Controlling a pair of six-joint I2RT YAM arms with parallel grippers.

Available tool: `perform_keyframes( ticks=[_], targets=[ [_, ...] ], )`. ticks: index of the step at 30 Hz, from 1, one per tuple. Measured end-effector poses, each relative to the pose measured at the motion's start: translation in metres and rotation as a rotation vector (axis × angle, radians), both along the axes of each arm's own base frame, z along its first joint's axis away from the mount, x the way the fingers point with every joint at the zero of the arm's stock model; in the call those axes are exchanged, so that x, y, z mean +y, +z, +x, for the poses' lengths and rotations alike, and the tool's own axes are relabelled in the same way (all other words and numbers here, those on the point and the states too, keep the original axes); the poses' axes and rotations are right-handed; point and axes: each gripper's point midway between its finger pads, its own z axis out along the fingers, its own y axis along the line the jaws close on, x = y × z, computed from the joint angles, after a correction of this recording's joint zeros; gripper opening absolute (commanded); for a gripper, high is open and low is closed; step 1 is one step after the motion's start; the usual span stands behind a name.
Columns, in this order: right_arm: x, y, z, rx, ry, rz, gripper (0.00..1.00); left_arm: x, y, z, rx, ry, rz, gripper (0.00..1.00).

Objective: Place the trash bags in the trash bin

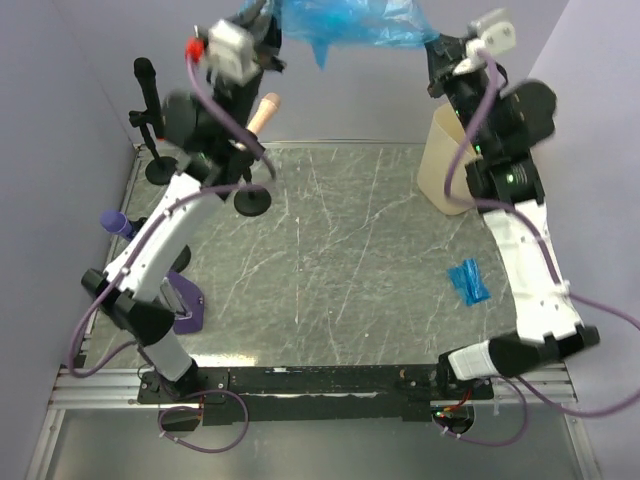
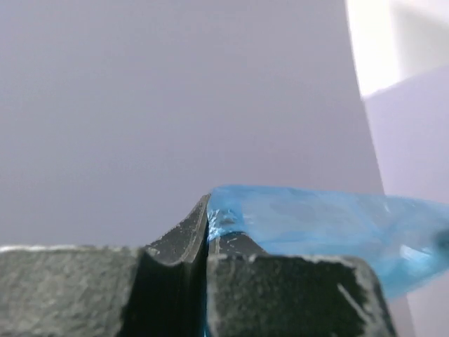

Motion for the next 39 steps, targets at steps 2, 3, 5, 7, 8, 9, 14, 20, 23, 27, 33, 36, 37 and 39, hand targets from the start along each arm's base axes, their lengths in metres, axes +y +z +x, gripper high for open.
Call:
perform_keyframes(
  ticks=[2,3,5,7,8,9,14,20,23,27,33,36,37,39],
  targets=[
    [0.009,0.027,-0.032,-0.154,0.019,-0.015,0.0,-0.005,0.001,-0.035,-0.122,0.019,-0.006,0.01],
    [0.007,0.026,-0.044,-0.206,0.004,-0.037,0.0,-0.011,-0.013,-0.052,-0.169,0.023,0.009,0.01],
    [0.0,-0.021,-0.047,-0.2,-0.056,-0.138,0.0,-0.03,-0.074,-0.061,-0.173,0.025,0.14,0.01],
    [-0.004,-0.11,-0.042,-0.081,-0.104,-0.326,0.0,-0.053,-0.202,-0.048,-0.051,0.038,0.451,0.01],
    [-0.003,-0.161,-0.036,0.01,-0.103,-0.417,0.0,-0.059,-0.262,-0.043,0.02,0.027,0.596,0.01],
    [-0.001,-0.228,-0.032,0.138,-0.079,-0.52,0.0,-0.065,-0.335,-0.04,0.117,-0.007,0.758,0.01],
    [-0.035,-0.525,-0.139,0.868,0.165,-0.874,0.0,-0.024,-0.574,-0.087,0.628,-0.219,1.2,0.01],
    [-0.016,-0.432,-0.144,0.738,0.173,-0.681,0.0,-0.046,-0.478,-0.061,0.735,-0.225,0.929,0.01],
    [-0.014,-0.377,-0.102,0.773,0.091,-0.526,0.0,-0.054,-0.413,-0.024,0.823,-0.161,0.738,0.01],
    [-0.03,-0.309,-0.021,0.819,-0.064,-0.319,0.0,-0.057,-0.323,0.056,0.899,-0.023,0.518,0.01],
    [-0.03,-0.142,0.048,0.472,-0.152,-0.107,0.0,-0.015,-0.187,0.123,0.716,0.156,0.228,0.01],
    [-0.013,-0.052,0.001,0.134,-0.087,-0.069,0.0,-0.004,-0.129,0.087,0.476,0.123,0.145,0.04],
    [-0.005,-0.028,-0.029,0.0,-0.057,-0.076,0.0,-0.002,-0.117,0.068,0.391,0.111,0.141,0.07],
    [0.004,-0.019,-0.066,-0.142,-0.025,-0.107,0.0,-0.001,-0.093,0.021,0.197,0.096,0.123,0.01]
  ],
)
